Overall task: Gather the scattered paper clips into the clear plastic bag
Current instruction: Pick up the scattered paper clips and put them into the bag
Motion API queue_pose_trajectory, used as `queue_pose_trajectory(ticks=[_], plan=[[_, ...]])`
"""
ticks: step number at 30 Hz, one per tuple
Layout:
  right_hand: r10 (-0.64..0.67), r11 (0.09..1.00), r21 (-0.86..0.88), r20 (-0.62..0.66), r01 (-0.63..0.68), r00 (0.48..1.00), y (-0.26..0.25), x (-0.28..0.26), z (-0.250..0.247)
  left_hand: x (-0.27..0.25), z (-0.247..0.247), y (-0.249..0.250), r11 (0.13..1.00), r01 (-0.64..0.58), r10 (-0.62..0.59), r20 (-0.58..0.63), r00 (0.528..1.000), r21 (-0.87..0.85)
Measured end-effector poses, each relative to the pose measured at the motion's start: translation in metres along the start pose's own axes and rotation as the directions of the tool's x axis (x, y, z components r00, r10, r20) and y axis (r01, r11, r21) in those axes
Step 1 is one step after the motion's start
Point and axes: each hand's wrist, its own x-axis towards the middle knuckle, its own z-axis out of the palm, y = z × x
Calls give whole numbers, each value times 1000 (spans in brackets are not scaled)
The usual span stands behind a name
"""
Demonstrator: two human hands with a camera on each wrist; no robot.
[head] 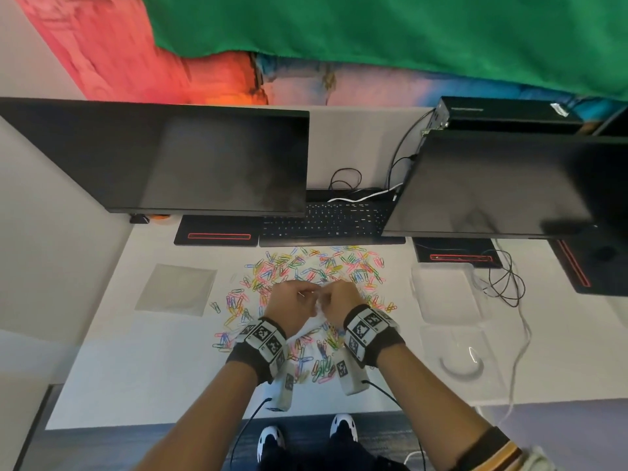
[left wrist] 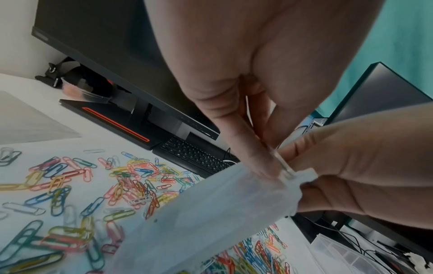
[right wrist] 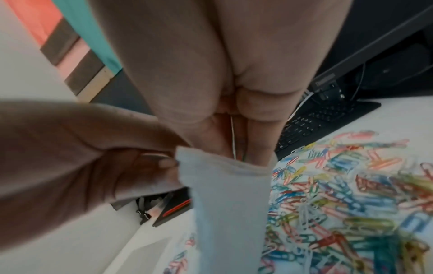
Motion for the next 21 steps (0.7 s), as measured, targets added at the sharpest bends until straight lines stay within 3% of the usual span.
queue_pose_trajectory(ticks=[3, 7, 10, 12, 14, 16, 18, 19, 21], plan=[[-51, 999, -17, 8, 51, 999, 1, 2, -5, 0, 0, 0, 1000, 12, -12, -19, 1000, -21], [-214, 967, -116, 117, 227, 970, 0, -3, -13, 1, -2, 2, 999, 13, -14, -16, 1000, -38], [-331, 943, 32, 1, 330, 944, 10, -8, -24, 3, -5, 3, 998, 39, -40, -25, 999, -49], [-272, 942, 167, -121, 290, 954, 30, -13, -35, 4, -7, 2, 998, 53, -54, -32, 998, -46], [-159, 979, 106, -151, 176, 976, 62, -16, -41, 5, -9, -1, 997, 64, -66, -42, 997, -51], [38, 989, -140, -30, -42, 999, 99, -18, -40, 4, -10, -5, 996, 72, -75, -52, 996, -57], [288, 913, -341, 156, -223, 945, 132, -25, -28, 3, -11, -9, 994, 86, -89, -54, 995, -63], [352, 895, -366, 229, -255, 908, 141, -30, -19, 3, -12, -10, 993, 93, -97, -52, 994, -70], [342, 918, -297, 256, -263, 904, 152, -40, 1, 2, -12, -12, 992, 97, -102, -46, 994, -85]])
